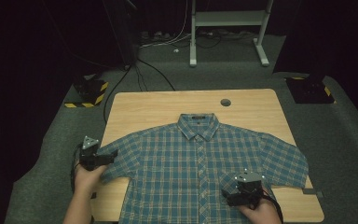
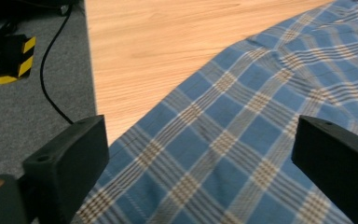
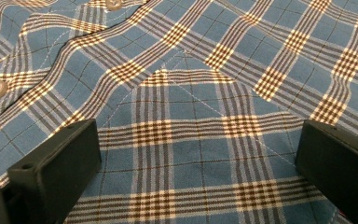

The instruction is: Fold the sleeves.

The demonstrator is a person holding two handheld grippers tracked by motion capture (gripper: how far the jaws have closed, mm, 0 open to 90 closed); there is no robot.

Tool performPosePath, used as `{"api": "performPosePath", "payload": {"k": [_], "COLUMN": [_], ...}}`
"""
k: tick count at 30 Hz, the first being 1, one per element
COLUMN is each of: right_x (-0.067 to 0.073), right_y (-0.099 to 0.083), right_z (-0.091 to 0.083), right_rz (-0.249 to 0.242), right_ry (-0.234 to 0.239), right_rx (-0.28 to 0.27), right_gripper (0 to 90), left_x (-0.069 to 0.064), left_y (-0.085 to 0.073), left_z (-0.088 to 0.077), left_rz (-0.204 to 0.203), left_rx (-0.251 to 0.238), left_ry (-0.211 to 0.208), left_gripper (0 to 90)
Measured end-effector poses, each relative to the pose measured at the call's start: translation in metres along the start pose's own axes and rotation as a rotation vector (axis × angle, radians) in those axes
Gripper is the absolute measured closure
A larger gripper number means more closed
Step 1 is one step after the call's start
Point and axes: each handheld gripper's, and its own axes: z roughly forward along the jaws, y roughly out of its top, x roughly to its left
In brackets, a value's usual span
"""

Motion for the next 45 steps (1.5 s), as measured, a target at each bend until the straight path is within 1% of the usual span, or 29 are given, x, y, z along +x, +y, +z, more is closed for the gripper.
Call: {"api": "performPosePath", "payload": {"k": [2, 4, 5, 6, 7, 8, 9, 10, 12, 13, 16, 18, 20, 21, 22, 24, 25, 26, 28, 30, 31, 32, 35, 36, 38, 40, 42, 44, 45], "right_x": [0.000, 0.000, 0.000, 0.000, 0.000, 0.000, 0.000, 0.000, 0.000, 0.000, 0.000, 0.000, 0.001, 0.001, 0.001, 0.001, 0.001, 0.001, 0.001, 0.001, 0.001, 0.000, 0.000, 0.001, 0.000, 0.000, 0.000, 0.000, 0.000], "right_y": [0.000, 0.000, 0.000, 0.000, 0.000, 0.000, 0.000, 0.000, 0.000, 0.000, 0.000, 0.000, 0.000, 0.000, 0.000, 0.000, 0.000, 0.000, 0.000, 0.000, 0.000, 0.000, 0.000, 0.000, 0.000, 0.000, 0.000, 0.000, 0.000], "right_z": [0.000, 0.000, 0.000, 0.000, 0.000, 0.000, 0.000, 0.000, 0.000, 0.000, 0.000, 0.000, 0.000, 0.000, 0.000, 0.000, 0.000, 0.000, 0.000, 0.000, 0.000, 0.000, 0.000, 0.000, 0.000, 0.000, 0.000, 0.000, 0.000], "right_rz": [-0.003, -0.004, -0.004, -0.003, -0.003, -0.003, -0.003, -0.003, -0.003, -0.003, -0.004, -0.004, -0.005, -0.005, -0.005, -0.005, -0.005, -0.005, -0.005, -0.007, -0.007, -0.007, -0.006, -0.006, -0.006, -0.006, -0.006, -0.004, -0.004], "right_ry": [0.001, 0.002, 0.002, 0.002, 0.002, 0.002, 0.002, 0.002, 0.002, 0.002, 0.002, 0.001, 0.001, 0.001, 0.001, 0.001, 0.001, 0.001, 0.001, 0.000, 0.001, 0.001, 0.002, 0.002, 0.002, 0.002, 0.003, 0.003, 0.003], "right_rx": [0.000, 0.000, 0.000, 0.000, 0.000, 0.000, 0.000, 0.000, 0.000, 0.000, 0.000, 0.000, 0.000, 0.000, 0.000, 0.000, 0.000, 0.000, -0.001, -0.001, -0.001, -0.001, -0.001, -0.001, -0.001, 0.000, 0.000, -0.001, -0.001], "right_gripper": [0.0, 0.0, 0.0, 0.0, 0.0, 0.0, 0.0, 0.0, 0.0, 0.0, 0.0, 0.0, 0.0, 0.0, 0.0, 0.0, 0.0, 0.0, 0.0, 0.0, 0.0, 0.0, 0.0, 0.0, 0.0, 0.0, 0.0, 0.0, 0.0], "left_x": [0.006, 0.012, 0.013, 0.015, 0.016, 0.017, 0.017, 0.017, 0.018, 0.017, 0.016, 0.016, 0.014, 0.013, 0.011, 0.006, 0.004, 0.001, -0.004, -0.008, -0.008, -0.008, -0.008, -0.008, -0.008, -0.010, -0.014, -0.019, -0.019], "left_y": [-0.003, -0.005, -0.006, -0.007, -0.008, -0.009, -0.009, -0.010, -0.013, -0.014, -0.018, -0.019, -0.019, -0.019, -0.020, -0.022, -0.023, -0.024, -0.025, -0.026, -0.026, -0.025, -0.025, -0.025, -0.023, -0.019, -0.016, -0.009, -0.009], "left_z": [0.004, 0.008, 0.008, 0.010, 0.010, 0.010, 0.010, 0.010, 0.012, 0.012, 0.011, 0.009, 0.008, 0.007, 0.007, 0.006, 0.006, 0.006, 0.006, 0.006, 0.006, 0.005, 0.002, -0.001, -0.006, -0.013, -0.018, -0.025, -0.025], "left_rz": [-0.018, -0.030, -0.036, -0.051, -0.053, -0.050, -0.046, -0.045, -0.047, -0.041, -0.015, -0.012, -0.009, -0.008, -0.002, 0.004, 0.006, 0.012, 0.025, 0.038, 0.028, 0.004, -0.040, -0.072, -0.113, -0.130, -0.131, -0.151, -0.151], "left_rx": [0.015, 0.029, 0.030, 0.034, 0.037, 0.039, 0.041, 0.047, 0.057, 0.054, 0.051, 0.059, 0.065, 0.065, 0.061, 0.052, 0.049, 0.043, 0.036, 0.035, 0.037, 0.040, 0.034, 0.007, -0.030, -0.065, -0.089, -0.127, -0.127], "left_ry": [0.007, 0.013, 0.016, 0.020, 0.017, 0.014, 0.021, 0.036, 0.051, 0.055, 0.088, 0.109, 0.117, 0.119, 0.120, 0.129, 0.134, 0.141, 0.153, 0.165, 0.163, 0.155, 0.126, 0.100, 0.072, 0.048, 0.035, 0.007, 0.007], "left_gripper": [5.5, 9.4, 9.4, 13.0, 13.0, 23.2, 23.2, 30.0, 32.0, 32.7, 41.5, 47.5, 55.0, 55.0, 57.6, 69.4, 69.4, 76.5, 79.3, 84.4, 84.9, 85.4, 86.1, 86.2, 86.2, 86.2, 86.2, 86.3, 86.3]}}
